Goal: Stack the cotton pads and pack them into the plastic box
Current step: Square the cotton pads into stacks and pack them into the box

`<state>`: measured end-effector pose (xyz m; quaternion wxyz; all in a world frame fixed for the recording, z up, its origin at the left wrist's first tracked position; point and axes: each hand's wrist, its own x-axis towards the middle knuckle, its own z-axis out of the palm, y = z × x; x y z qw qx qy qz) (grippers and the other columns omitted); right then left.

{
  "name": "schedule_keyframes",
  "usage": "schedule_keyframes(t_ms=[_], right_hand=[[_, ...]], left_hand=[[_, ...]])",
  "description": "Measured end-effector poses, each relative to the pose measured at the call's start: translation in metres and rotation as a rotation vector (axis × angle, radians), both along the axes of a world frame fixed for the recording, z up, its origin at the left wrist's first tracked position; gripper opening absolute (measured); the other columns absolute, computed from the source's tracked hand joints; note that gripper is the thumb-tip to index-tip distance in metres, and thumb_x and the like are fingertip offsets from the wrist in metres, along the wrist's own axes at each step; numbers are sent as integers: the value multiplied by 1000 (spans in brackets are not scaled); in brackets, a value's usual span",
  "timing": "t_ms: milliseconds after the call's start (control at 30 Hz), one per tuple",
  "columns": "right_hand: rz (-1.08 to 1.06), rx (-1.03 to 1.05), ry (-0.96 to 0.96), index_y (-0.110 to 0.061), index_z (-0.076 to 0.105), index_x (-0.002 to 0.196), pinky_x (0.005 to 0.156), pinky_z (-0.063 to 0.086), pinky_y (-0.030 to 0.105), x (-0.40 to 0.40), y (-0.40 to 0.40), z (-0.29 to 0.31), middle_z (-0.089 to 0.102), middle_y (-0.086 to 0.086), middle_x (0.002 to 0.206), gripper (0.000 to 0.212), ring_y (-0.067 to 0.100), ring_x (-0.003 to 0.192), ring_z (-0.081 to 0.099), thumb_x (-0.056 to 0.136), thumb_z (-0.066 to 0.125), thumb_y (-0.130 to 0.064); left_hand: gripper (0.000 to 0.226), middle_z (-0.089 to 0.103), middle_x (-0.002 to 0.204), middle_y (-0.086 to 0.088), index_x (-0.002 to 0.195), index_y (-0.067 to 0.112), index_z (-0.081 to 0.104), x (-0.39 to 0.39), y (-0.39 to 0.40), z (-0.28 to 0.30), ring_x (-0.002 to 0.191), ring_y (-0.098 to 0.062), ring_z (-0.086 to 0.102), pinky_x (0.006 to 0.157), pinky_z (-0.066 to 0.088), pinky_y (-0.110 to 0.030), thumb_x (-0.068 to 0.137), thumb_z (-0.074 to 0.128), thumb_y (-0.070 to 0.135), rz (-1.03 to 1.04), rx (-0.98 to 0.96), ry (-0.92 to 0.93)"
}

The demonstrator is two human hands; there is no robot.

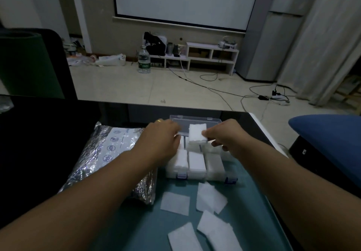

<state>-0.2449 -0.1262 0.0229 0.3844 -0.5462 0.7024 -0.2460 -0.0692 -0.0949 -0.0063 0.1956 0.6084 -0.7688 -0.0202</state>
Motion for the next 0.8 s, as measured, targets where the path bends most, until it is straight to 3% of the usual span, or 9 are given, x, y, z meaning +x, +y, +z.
schedule_keyframes(t_ms=[167,233,333,467,567,667,800], right_hand=[[0,1,93,-6,61,103,46,37,17,9,-14,-14,64,4,86,20,8,63,56,89,67,-19],[4,-11,130,-7,63,98,52,46,20,9,-17,-22,66,5,86,18,12,66,59,87,70,-20],[-22,-56,173,-8,65,91,74,59,33,10,-22,-34,69,8,85,20,20,75,67,82,75,-23],[-15,-138,205,-13,66,87,77,58,41,10,-23,-41,68,6,82,20,21,77,66,79,77,-27],[24,-330,352,-16,67,87,76,57,39,8,-16,-40,68,3,83,13,17,75,65,89,66,-29],[204,-535,492,-20,65,116,91,53,38,1,-8,-36,67,3,112,23,15,99,62,97,51,-22],[588,-439,601,-23,53,135,112,34,35,-14,5,-39,49,-1,144,36,15,131,43,101,41,-21]], left_hand=[[43,50,141,2,142,28,43,-5,-15,-6,127,-19,44,107,34,-37,99,48,28,-77,25,-90],[47,46,145,2,145,29,40,-7,-19,-8,130,-20,41,108,32,-39,99,47,25,-132,20,-165],[53,37,153,4,148,29,37,-8,-21,-11,137,-19,35,113,26,-39,97,46,18,-220,56,-290],[49,35,156,3,146,25,42,-9,-19,-15,142,-19,28,116,21,-39,97,41,20,-307,99,-391],[42,42,150,1,140,22,49,-9,-18,-14,140,-20,33,115,24,-40,98,39,24,-320,103,-384],[42,45,148,-2,136,21,50,-8,-20,-16,138,-20,37,113,27,-41,102,31,34,-329,77,-361],[54,22,162,-6,153,17,27,-9,-20,-20,148,-18,20,121,15,-41,103,29,36,-360,152,-386]])
